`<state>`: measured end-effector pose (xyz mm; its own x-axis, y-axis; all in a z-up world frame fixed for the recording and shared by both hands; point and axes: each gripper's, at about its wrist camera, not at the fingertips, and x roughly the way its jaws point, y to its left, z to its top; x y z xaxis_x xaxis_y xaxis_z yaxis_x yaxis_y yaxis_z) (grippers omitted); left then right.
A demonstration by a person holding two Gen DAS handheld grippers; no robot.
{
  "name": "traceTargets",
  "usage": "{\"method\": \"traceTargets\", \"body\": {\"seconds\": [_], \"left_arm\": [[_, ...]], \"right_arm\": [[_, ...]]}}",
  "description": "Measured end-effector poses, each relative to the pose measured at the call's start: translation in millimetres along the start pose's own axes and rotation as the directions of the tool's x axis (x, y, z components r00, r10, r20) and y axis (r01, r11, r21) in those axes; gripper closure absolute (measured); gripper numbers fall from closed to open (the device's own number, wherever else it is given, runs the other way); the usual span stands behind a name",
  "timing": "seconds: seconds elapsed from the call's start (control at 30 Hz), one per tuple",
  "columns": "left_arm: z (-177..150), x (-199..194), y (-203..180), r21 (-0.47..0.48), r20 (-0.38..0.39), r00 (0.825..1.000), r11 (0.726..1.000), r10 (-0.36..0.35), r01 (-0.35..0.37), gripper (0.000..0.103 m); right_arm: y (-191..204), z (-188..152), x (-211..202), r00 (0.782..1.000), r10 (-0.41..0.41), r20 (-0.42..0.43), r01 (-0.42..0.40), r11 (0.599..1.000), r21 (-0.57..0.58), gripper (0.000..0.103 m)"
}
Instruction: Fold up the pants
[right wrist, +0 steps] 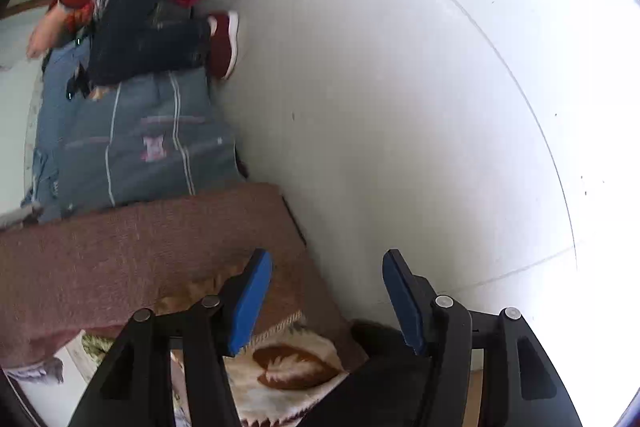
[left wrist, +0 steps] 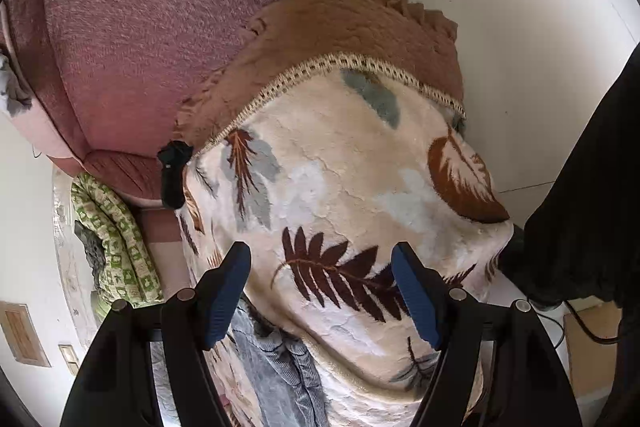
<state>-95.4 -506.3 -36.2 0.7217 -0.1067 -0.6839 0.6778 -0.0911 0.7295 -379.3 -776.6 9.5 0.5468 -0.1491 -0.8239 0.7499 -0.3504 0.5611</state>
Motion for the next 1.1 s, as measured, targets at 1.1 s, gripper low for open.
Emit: {"method": "traceTargets", "body": {"seconds": [1.1], "left_arm": [[-528,-45,146,-1.000,0.004,1.000,0.020,-0.007,0.004,0.027]], "right_arm": [[279,-483,36,0.931,-0.008,-0.365,-0.365,0.039,-0.930,0.040]]}}
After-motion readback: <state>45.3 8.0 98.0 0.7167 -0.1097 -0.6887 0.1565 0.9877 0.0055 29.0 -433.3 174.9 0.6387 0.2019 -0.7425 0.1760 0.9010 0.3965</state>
